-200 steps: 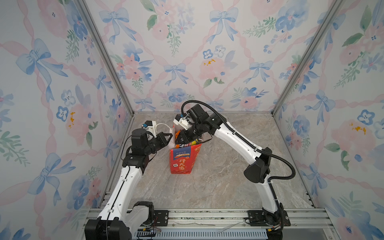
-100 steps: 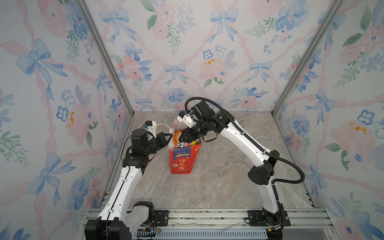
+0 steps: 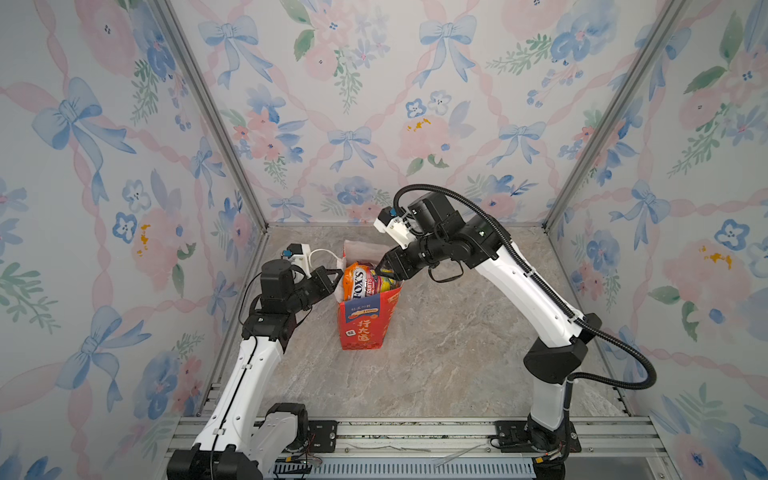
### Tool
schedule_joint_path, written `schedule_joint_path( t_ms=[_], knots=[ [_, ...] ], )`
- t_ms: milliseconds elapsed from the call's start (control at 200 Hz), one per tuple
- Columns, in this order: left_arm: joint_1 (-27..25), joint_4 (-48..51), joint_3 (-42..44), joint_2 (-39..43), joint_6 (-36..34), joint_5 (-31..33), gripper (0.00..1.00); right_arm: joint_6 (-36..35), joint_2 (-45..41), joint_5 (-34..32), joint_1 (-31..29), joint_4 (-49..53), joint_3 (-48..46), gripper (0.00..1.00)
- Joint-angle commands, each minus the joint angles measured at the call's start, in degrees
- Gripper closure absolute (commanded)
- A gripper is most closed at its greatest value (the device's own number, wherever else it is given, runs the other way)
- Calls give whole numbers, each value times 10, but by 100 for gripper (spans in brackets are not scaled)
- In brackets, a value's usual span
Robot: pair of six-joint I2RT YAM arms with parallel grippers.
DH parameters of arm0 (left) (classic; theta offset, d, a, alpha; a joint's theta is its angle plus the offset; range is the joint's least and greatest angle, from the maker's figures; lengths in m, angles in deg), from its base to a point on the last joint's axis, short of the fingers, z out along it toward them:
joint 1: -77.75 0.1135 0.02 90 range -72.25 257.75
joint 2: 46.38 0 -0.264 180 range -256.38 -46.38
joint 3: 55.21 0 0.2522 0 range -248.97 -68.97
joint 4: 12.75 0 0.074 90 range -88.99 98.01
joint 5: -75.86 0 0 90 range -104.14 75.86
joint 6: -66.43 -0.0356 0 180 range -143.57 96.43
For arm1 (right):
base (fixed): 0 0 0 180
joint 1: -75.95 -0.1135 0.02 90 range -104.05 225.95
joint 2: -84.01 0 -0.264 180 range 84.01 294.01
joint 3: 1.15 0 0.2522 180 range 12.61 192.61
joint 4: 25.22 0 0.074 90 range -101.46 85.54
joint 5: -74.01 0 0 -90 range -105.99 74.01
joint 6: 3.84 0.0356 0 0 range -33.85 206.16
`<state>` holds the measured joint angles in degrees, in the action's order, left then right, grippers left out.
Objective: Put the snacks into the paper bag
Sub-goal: 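Raise the right gripper out of the bag while the left gripper releases the bag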
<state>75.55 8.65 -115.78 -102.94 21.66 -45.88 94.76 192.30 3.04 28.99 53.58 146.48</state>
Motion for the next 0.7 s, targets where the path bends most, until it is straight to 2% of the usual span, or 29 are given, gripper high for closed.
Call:
schedule_joint_path(
  t_ms=[0, 150, 290, 355, 440, 630, 695],
  knots=[
    [3, -11, -14, 13, -13, -6, 97, -2, -55, -20, 14, -30, -39, 55],
    [2, -11, -14, 7, -12, -4, 96, 14, -109, -47, 47, -74, -132, 53],
    [2, -11, -17, 7, -12, -4, 95, 49, -164, -44, 90, -140, -237, 53],
    [3, -11, -19, 7, -11, -4, 91, 64, -184, -53, 108, -164, -281, 52],
    [3, -11, -21, 7, -10, -4, 81, 81, -204, -56, 127, -191, -328, 52],
    [2, -11, -21, 8, -9, -4, 79, 94, -207, -88, 142, -221, -394, 51],
    [2, -11, -21, 11, -6, -5, 75, 101, -201, -85, 151, -233, -413, 51]
  ],
)
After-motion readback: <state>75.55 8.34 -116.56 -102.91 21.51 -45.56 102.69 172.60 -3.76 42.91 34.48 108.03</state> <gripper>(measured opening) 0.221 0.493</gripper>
